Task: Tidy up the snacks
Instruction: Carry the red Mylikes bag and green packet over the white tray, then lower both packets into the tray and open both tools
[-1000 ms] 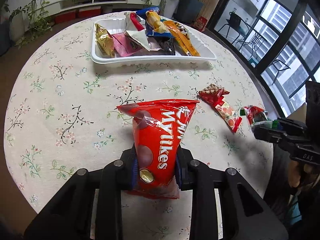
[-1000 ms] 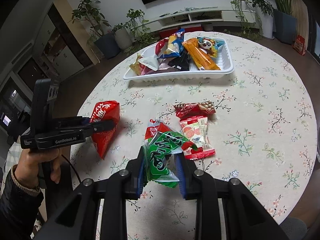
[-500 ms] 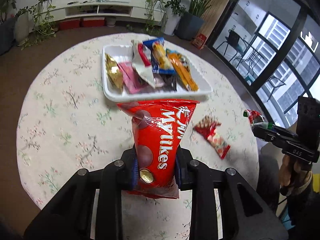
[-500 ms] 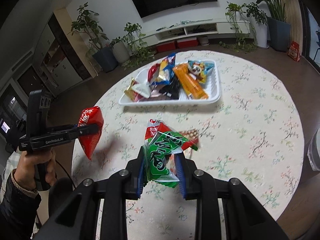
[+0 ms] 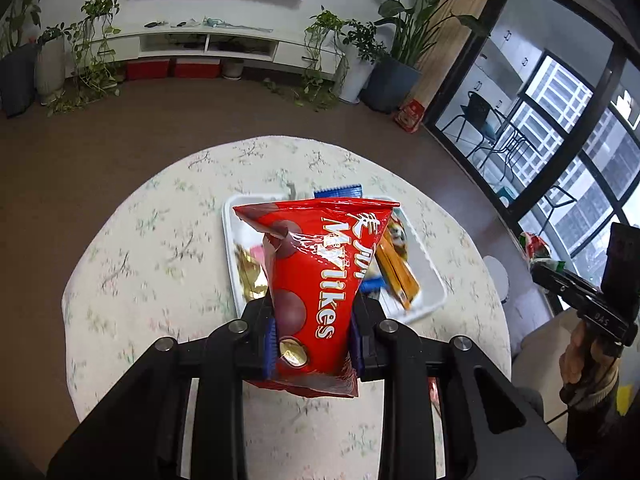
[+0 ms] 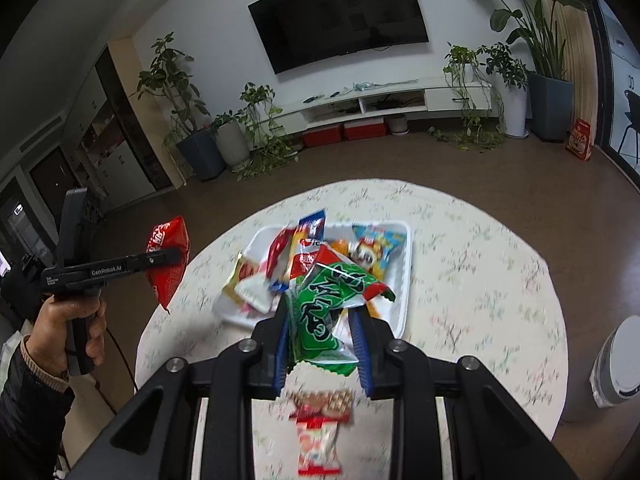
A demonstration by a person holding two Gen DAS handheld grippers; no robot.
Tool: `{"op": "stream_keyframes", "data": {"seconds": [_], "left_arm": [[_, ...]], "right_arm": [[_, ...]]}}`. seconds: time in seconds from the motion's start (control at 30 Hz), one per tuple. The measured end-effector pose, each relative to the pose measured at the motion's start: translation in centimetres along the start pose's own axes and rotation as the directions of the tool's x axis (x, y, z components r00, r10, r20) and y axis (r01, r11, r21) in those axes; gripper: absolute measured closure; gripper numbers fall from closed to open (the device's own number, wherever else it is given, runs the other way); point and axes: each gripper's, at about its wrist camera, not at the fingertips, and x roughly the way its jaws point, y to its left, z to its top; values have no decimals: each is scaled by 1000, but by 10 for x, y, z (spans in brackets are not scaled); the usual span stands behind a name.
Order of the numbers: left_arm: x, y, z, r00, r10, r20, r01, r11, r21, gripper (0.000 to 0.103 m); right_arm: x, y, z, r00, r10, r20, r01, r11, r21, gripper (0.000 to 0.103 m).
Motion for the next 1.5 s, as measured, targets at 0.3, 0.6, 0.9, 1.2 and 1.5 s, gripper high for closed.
{"op": "stream_keyframes", "data": {"seconds": [0.3,0.6,0.9,1.2,1.5], "left_arm": [[72,8,56,997,33,-71,-32,999,13,78],[123,27,64,992,51,-116,-52,999,-5,78],[158,28,57,983,76,-169,-75,997,13,78],[174,29,48,973,106,-206,-105,994,15,76],[180,35,51,964,134,-228,-136,991,9,64]], "right_arm": [[68,4,22,997,-4,-81,0,999,-48,74],[134,7,0,979,-52,-198,32,994,-103,74],[155,11,-12,969,-89,-231,56,987,-149,73],[161,19,-20,964,-136,-228,95,979,-183,72],[163,22,-24,958,-168,-231,122,972,-201,70]]}}
